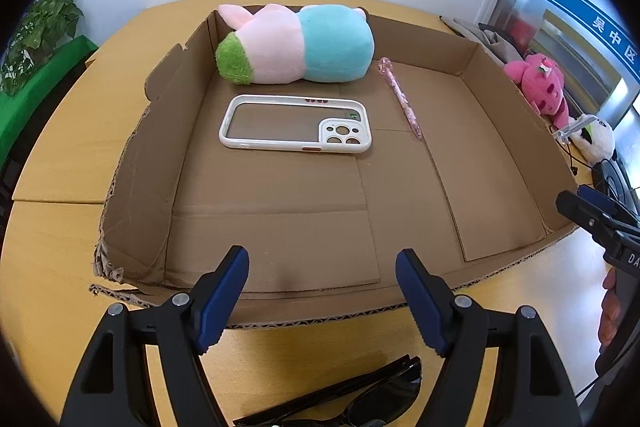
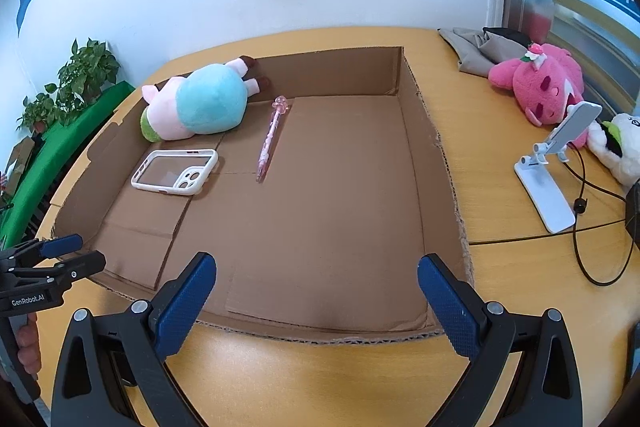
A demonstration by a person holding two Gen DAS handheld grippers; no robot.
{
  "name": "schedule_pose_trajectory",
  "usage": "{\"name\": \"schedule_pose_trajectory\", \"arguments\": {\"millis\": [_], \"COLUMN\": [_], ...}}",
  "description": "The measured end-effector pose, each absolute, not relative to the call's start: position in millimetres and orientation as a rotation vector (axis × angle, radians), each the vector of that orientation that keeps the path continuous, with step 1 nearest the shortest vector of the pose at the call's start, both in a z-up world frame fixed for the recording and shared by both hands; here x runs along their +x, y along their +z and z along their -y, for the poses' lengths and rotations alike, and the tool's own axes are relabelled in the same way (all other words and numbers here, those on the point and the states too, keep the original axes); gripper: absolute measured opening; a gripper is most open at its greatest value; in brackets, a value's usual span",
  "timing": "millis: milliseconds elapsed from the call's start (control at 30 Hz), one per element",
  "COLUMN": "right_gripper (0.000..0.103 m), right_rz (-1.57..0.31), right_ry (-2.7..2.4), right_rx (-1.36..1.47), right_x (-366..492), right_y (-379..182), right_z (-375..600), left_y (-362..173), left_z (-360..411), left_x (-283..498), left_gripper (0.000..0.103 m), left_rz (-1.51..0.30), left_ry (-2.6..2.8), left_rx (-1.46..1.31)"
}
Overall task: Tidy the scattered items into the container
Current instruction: 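Withdraw the left tool from the box toward the black sunglasses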
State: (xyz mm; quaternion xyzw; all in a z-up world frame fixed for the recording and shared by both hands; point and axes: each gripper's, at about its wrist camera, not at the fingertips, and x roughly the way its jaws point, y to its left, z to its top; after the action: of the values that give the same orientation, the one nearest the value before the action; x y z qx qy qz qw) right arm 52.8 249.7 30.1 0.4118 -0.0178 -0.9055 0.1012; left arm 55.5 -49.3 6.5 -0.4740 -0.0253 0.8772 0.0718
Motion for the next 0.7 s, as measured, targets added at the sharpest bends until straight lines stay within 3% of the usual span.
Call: {"name": "schedule_pose_trajectory", "arguments": {"millis": [233,400,700], "right_gripper": [0.103,0.103,0.103], "right_rz": [0.018,-0.013,-0.009], "right_ry": [-2.674,-2.679,-2.578], "right_rx": [1.175,1.117,1.089], "right_x": [67.1,81.2,113.9], "right_y": [38.5,45.8,28.6], "right_z": [-244.0,-233.3,-215.8], "left_y": [34.6,48.9,40.1], "left_z": [52.8,38.5,36.8], "left_x": [79.4,101.6,138.8], "left_gripper": [0.076,0.078,0.078], "left_rz": [0.143,0.082,0.044], "left_ry": [2.733,2.799,2.771], "left_rx": [-1.278,-1.145,-1.076]}}
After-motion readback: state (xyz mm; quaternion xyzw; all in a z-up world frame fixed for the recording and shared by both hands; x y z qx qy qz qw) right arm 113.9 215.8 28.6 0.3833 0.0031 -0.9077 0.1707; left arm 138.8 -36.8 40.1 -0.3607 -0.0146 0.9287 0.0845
